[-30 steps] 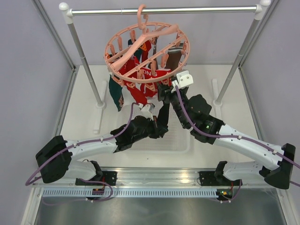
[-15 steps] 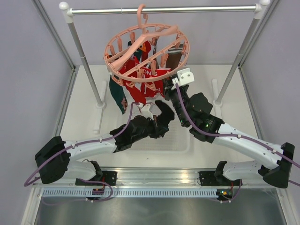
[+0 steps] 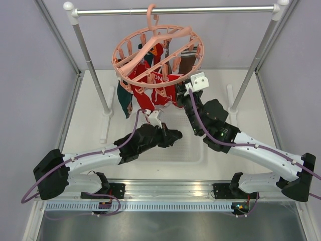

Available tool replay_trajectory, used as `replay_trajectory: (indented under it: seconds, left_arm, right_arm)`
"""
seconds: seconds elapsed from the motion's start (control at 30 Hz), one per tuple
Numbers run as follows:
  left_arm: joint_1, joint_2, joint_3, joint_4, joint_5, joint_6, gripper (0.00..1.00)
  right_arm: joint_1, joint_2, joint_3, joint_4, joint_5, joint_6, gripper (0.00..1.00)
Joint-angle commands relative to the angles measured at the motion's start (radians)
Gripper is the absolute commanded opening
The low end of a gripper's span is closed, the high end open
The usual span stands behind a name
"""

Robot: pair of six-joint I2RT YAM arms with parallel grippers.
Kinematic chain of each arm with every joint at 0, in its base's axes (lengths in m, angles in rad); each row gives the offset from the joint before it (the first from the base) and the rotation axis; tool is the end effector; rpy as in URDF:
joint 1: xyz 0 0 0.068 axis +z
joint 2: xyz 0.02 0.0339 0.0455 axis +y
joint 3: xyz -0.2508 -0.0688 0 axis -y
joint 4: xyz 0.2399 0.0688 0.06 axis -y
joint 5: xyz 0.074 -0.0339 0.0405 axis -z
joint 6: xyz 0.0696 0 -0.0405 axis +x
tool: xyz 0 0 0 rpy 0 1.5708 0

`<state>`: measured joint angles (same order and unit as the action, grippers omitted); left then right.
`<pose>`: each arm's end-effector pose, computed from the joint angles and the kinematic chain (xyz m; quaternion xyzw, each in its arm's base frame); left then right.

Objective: Remove the socks clipped to the hanger

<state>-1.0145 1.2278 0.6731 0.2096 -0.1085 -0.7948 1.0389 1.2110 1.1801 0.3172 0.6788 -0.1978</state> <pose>0.1679 -0.2558 0.2259 0.0585 0.8153 -0.4242 0.3898 0.1879 0.2332 0.4370 -0.1102 0.6148 0.1262 0.7707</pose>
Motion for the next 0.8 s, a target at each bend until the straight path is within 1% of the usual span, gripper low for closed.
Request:
replay_trajectory:
  seconds: [0.0, 0.03, 0.1, 0.13, 0.17, 0.23, 0.27, 0.3, 0.33, 0.37, 0.53, 0.57, 0.63, 0.67, 0.77]
  left_arm:
    - [-0.007, -0.005, 0.042, -0.019, -0.048, 0.049, 0.12]
    - [-0.007, -0.005, 0.042, -0.022, -0.049, 0.051, 0.25]
    - [-0.007, -0.007, 0.034, -0.022, -0.046, 0.058, 0.32]
    - [-0.007, -0.008, 0.031, -0.022, -0.042, 0.060, 0.42]
    - [-0.007, -0.008, 0.023, -0.022, -0.039, 0.062, 0.46]
    - [-0.007, -0.019, 0.014, -0.022, -0.031, 0.068, 0.55]
    - [-0.007, -0.021, 0.008, -0.024, -0.025, 0.077, 0.57]
    - [-0.007, -0.025, 0.005, -0.024, -0.010, 0.080, 0.60]
    - [-0.007, -0.028, 0.000, -0.024, -0.002, 0.083, 0.65]
    - [-0.007, -0.030, -0.009, -0.024, 0.006, 0.088, 0.67]
    - [-0.007, -0.060, -0.029, -0.030, 0.075, 0.137, 0.76]
    - [-0.007, -0.068, -0.032, -0.038, 0.084, 0.153, 0.77]
    - [-0.007, -0.083, -0.036, -0.049, 0.105, 0.170, 0.78]
    - [-0.007, -0.100, -0.041, -0.059, 0.105, 0.187, 0.79]
    - [-0.007, -0.138, -0.047, -0.104, 0.124, 0.207, 0.79]
  right_arm:
    - [0.004, -0.027, 0.006, -0.001, 0.021, 0.006, 0.20]
    - [0.004, -0.030, 0.003, -0.006, 0.021, 0.011, 0.23]
    - [0.001, -0.034, -0.008, -0.021, 0.027, 0.020, 0.29]
    - [0.000, -0.044, -0.013, -0.024, 0.027, 0.030, 0.31]
    - [-0.003, -0.047, -0.025, -0.030, 0.027, 0.040, 0.34]
    - [-0.014, -0.068, -0.040, -0.038, 0.021, 0.066, 0.37]
    - [-0.020, -0.076, -0.056, -0.046, 0.019, 0.075, 0.40]
    - [-0.023, -0.088, -0.062, -0.050, 0.015, 0.083, 0.41]
    - [-0.026, -0.097, -0.069, -0.055, 0.011, 0.098, 0.42]
    - [-0.030, -0.103, -0.083, -0.061, 0.013, 0.104, 0.43]
    - [-0.050, -0.151, -0.117, -0.087, -0.010, 0.146, 0.53]
    - [-0.057, -0.160, -0.123, -0.099, -0.015, 0.161, 0.58]
    - [-0.060, -0.180, -0.132, -0.112, -0.027, 0.172, 0.63]
    - [-0.062, -0.186, -0.138, -0.124, -0.039, 0.181, 0.67]
    - [-0.066, -0.220, -0.166, -0.138, -0.068, 0.195, 0.73]
